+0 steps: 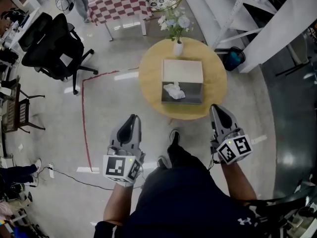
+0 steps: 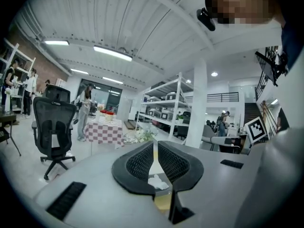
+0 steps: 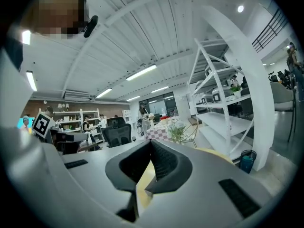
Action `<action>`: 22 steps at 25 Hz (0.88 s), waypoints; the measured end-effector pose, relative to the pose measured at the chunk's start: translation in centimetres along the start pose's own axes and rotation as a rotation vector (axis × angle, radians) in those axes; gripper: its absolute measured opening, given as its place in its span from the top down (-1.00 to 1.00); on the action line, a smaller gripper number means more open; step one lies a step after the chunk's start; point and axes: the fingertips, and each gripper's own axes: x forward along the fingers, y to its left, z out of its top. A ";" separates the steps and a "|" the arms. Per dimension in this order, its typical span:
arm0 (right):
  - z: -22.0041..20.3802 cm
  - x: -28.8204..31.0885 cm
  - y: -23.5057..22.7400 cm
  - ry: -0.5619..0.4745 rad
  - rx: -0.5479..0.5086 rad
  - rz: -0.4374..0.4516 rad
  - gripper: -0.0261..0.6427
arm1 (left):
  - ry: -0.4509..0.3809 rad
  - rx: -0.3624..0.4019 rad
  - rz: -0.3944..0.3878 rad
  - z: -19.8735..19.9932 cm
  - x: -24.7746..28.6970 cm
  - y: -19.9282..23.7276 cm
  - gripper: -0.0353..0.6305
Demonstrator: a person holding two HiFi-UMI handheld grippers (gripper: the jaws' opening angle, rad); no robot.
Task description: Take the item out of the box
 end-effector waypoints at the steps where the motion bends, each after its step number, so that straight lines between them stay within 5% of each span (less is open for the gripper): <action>1: 0.2 1.0 -0.5 0.004 0.001 0.007 0.89 | -0.002 -0.001 0.006 0.3 0.8 0.3 0.76; 15: 0.0 11.0 -5.0 0.073 -0.021 0.132 0.89 | 0.013 -0.002 0.079 2.1 9.5 2.3 0.76; 22: -2.8 13.5 -6.3 0.194 -0.028 0.173 0.89 | 0.034 -0.012 0.081 1.4 12.3 2.0 0.76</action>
